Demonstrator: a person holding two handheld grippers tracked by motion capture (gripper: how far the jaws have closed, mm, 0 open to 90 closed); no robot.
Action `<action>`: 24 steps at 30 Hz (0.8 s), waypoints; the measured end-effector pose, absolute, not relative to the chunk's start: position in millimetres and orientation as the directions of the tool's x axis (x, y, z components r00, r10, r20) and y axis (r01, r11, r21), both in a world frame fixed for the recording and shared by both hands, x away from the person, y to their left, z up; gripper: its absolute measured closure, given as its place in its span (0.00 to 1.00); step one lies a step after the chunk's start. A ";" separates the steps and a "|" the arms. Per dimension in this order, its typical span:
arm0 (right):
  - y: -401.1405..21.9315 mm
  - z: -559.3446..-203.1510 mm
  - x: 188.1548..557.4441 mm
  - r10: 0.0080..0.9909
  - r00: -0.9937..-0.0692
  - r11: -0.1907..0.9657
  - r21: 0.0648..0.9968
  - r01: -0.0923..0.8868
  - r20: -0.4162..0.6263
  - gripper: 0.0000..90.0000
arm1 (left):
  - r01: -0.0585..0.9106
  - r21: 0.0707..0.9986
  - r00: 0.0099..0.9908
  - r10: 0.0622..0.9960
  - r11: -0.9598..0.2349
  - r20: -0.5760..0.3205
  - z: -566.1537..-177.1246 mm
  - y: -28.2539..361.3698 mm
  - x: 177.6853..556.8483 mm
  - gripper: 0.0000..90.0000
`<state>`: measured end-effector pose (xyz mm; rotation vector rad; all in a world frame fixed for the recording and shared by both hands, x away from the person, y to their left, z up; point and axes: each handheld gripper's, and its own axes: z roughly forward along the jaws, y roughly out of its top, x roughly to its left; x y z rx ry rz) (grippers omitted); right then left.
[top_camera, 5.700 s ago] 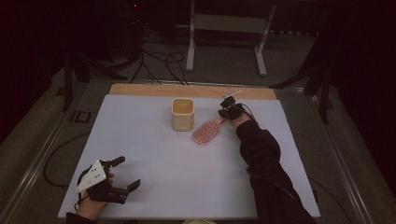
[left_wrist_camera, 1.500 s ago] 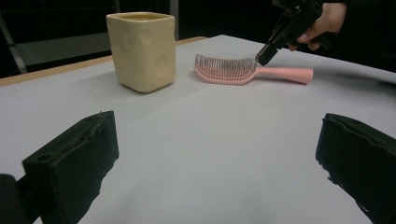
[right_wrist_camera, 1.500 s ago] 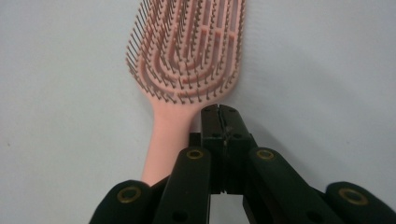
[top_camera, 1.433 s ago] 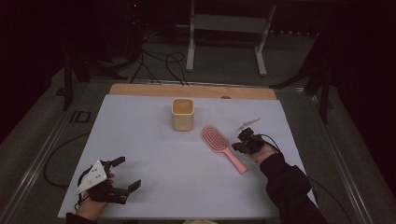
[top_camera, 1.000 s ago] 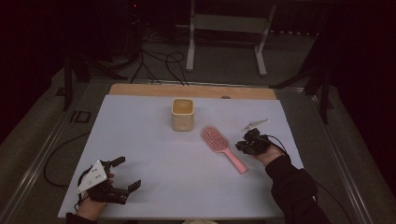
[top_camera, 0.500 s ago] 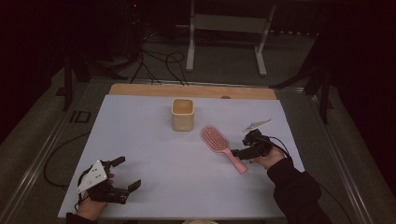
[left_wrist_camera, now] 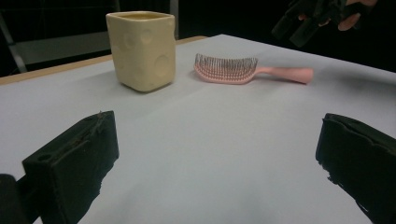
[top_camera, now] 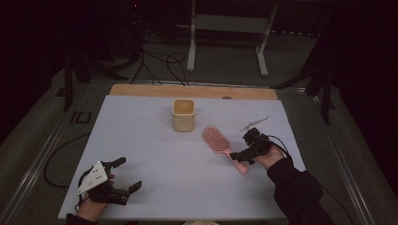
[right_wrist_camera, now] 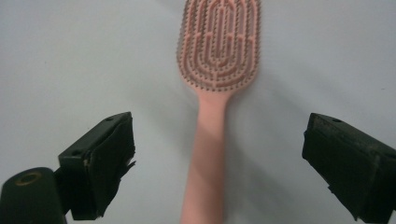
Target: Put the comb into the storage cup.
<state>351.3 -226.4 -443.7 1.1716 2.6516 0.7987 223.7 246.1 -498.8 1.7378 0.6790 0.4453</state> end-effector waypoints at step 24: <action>-203.2 -456.3 367.7 0.756 -0.646 0.559 0.411 0.720 0.103 0.17 | 0.215 0.961 0.761 0.646 -0.175 -0.052 -499.0 245.8 223.5 0.00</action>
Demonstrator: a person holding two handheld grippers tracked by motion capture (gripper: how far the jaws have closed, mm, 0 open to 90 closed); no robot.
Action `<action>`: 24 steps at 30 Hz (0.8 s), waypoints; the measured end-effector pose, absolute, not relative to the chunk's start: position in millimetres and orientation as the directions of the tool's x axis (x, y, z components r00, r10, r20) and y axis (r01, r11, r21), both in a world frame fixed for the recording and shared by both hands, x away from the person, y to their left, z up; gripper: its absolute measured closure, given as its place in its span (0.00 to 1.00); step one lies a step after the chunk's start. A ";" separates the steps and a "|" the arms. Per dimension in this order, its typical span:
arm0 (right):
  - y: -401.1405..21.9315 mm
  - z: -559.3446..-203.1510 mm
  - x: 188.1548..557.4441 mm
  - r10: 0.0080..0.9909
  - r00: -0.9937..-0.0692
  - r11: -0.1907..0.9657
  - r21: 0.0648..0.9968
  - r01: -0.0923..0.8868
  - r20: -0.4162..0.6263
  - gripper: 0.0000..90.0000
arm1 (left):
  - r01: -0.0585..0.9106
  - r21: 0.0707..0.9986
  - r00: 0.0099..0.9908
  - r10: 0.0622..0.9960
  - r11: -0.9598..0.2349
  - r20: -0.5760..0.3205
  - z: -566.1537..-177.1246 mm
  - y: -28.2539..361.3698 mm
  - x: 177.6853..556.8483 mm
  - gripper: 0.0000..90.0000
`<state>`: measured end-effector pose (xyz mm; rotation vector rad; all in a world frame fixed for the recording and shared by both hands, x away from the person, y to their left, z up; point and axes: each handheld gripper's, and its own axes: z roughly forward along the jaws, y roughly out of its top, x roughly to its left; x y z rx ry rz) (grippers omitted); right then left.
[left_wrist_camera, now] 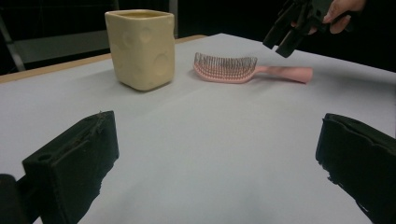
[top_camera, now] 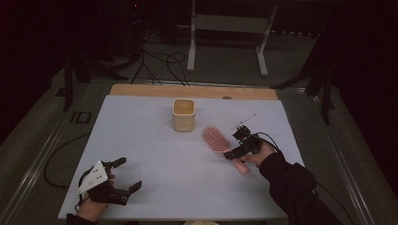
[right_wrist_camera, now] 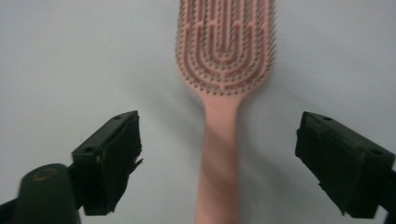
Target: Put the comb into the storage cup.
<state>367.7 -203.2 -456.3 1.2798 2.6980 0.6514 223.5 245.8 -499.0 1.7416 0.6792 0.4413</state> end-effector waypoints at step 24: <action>-185.2 -477.7 381.5 0.771 -0.634 0.603 0.261 0.754 0.049 0.60 | 0.215 0.961 0.762 0.646 -0.172 -0.055 -498.9 246.5 223.7 0.00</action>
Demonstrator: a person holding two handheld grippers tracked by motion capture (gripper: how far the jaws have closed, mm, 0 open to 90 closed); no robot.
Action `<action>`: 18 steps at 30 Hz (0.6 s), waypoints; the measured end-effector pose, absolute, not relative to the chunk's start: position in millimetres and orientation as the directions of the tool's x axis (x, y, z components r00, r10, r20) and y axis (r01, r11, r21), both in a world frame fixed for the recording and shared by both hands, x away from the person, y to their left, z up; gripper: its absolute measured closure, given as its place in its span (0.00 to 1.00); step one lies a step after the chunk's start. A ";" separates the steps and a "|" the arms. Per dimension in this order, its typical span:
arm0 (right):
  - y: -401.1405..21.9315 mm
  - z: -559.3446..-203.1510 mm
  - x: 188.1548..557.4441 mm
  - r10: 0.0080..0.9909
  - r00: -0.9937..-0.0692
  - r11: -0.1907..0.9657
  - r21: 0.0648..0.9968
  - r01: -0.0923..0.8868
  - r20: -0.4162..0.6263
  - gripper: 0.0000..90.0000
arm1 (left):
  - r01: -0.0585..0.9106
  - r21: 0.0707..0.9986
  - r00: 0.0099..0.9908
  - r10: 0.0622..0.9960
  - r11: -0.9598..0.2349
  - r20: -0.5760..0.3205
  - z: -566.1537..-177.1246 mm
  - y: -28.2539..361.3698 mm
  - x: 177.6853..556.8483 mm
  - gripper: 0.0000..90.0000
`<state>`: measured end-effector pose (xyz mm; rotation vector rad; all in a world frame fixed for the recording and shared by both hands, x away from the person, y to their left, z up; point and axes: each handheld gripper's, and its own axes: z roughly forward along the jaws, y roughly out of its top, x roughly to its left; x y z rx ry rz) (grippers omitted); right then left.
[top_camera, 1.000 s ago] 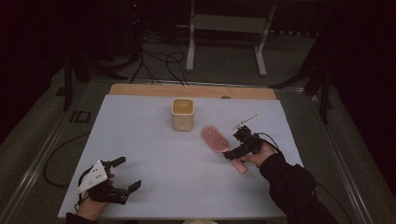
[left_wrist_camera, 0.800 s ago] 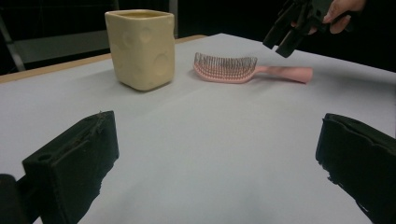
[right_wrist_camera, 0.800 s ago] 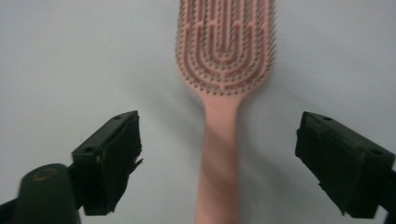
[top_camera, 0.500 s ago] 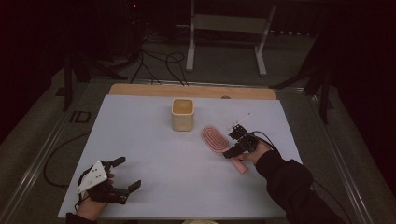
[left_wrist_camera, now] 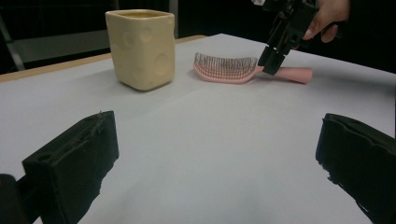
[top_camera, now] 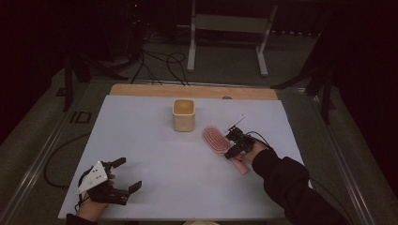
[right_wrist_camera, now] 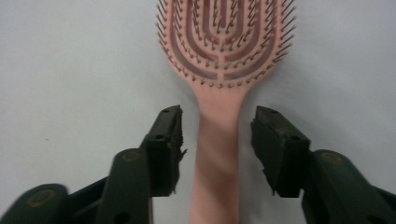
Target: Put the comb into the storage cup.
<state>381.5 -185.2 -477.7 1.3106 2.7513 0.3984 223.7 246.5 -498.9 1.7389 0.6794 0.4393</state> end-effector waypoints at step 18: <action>-174.0 -490.1 390.1 0.760 -0.649 0.633 0.199 0.748 0.019 0.74 | 0.220 0.959 0.761 0.646 -0.177 -0.055 -499.4 246.5 223.7 0.00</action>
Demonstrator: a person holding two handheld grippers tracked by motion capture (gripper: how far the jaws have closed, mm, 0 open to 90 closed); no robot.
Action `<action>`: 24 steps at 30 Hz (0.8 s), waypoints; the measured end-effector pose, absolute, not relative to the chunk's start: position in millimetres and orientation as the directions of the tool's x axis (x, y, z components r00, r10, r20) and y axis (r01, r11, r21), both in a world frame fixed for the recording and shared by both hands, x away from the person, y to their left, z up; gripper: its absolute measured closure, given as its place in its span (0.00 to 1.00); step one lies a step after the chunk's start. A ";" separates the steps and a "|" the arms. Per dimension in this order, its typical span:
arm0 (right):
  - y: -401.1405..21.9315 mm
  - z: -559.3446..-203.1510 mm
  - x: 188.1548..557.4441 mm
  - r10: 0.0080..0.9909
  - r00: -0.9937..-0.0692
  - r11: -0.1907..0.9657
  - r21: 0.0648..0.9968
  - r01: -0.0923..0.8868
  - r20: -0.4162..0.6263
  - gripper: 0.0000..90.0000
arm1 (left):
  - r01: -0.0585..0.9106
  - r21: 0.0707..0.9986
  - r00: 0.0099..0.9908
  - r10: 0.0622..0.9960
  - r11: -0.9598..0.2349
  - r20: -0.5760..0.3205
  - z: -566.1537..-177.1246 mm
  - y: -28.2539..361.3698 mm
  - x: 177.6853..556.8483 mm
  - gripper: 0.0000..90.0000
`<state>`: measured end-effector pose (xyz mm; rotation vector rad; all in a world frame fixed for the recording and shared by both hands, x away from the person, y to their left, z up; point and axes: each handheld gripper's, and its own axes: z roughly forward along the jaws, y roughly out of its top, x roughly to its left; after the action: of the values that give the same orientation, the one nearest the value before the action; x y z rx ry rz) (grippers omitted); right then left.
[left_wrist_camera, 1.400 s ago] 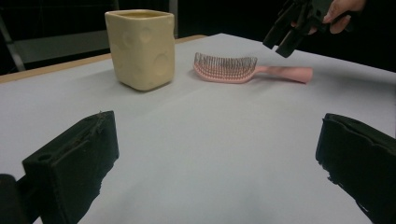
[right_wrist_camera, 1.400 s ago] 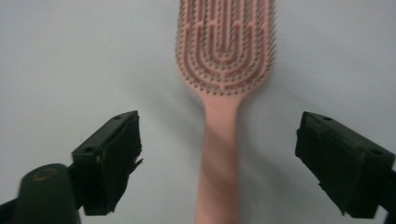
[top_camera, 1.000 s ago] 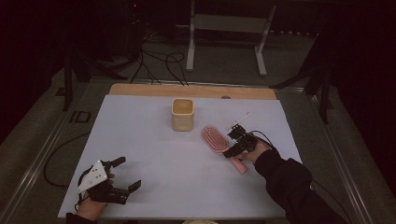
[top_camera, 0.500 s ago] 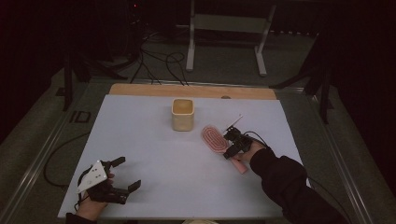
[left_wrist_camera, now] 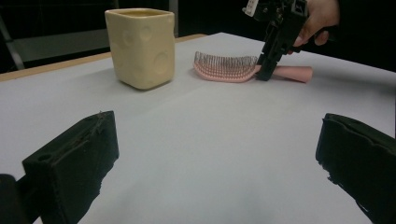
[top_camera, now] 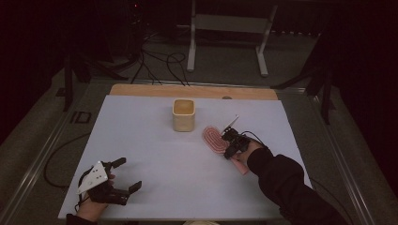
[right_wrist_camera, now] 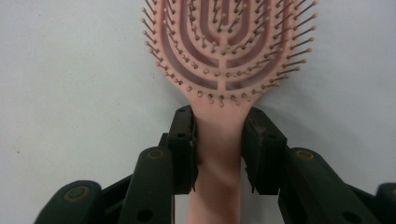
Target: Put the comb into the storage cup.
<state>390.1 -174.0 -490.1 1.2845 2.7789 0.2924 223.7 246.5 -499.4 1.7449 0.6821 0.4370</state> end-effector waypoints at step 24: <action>-186.7 -487.5 380.3 0.742 -0.670 0.632 0.310 0.711 0.025 0.78 | 0.221 0.958 0.761 0.647 -0.180 -0.054 -499.7 246.0 223.8 0.00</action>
<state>380.3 -186.7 -487.5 1.2247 2.7421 0.4510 223.8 246.0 -499.7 1.7487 0.6835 0.4379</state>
